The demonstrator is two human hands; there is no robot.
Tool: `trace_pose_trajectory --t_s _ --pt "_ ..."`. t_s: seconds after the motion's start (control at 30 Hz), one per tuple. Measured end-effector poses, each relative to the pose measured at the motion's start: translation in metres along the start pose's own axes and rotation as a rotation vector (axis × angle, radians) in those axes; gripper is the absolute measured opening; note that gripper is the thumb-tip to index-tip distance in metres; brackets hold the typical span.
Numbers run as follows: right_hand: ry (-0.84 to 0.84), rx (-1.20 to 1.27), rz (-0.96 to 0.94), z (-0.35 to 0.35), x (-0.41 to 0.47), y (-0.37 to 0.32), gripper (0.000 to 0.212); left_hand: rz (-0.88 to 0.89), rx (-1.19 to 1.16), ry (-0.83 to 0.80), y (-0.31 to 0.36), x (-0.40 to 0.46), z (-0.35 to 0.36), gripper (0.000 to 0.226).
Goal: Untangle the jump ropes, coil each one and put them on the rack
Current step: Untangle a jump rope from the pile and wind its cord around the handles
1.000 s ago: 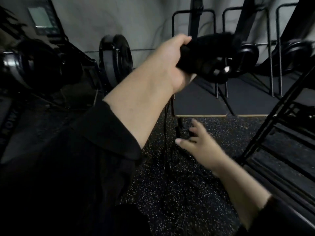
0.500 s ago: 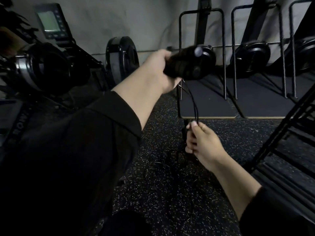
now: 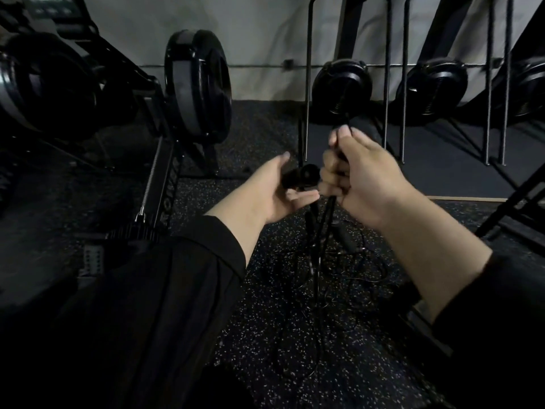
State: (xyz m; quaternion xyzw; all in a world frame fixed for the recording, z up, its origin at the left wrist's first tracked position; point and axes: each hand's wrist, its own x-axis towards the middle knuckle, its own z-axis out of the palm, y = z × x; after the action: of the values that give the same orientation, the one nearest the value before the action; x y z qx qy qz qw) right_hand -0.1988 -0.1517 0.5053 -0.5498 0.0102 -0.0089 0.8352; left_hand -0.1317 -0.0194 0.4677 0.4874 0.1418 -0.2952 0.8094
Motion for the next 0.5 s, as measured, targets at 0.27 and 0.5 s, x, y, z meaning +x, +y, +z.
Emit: trace_pose_trajectory --t_s 0.27,0.5 --pt "0.127 0.179 0.049 0.003 0.040 -0.017 0.035 0.229 0.369 0.235 -0.055 -0.010 -0.017 0.060" --pt "0.226 0.263 0.054 -0.012 0.057 -0.012 0.040 0.409 1.204 0.012 -0.092 -0.017 -0.046 0.017"
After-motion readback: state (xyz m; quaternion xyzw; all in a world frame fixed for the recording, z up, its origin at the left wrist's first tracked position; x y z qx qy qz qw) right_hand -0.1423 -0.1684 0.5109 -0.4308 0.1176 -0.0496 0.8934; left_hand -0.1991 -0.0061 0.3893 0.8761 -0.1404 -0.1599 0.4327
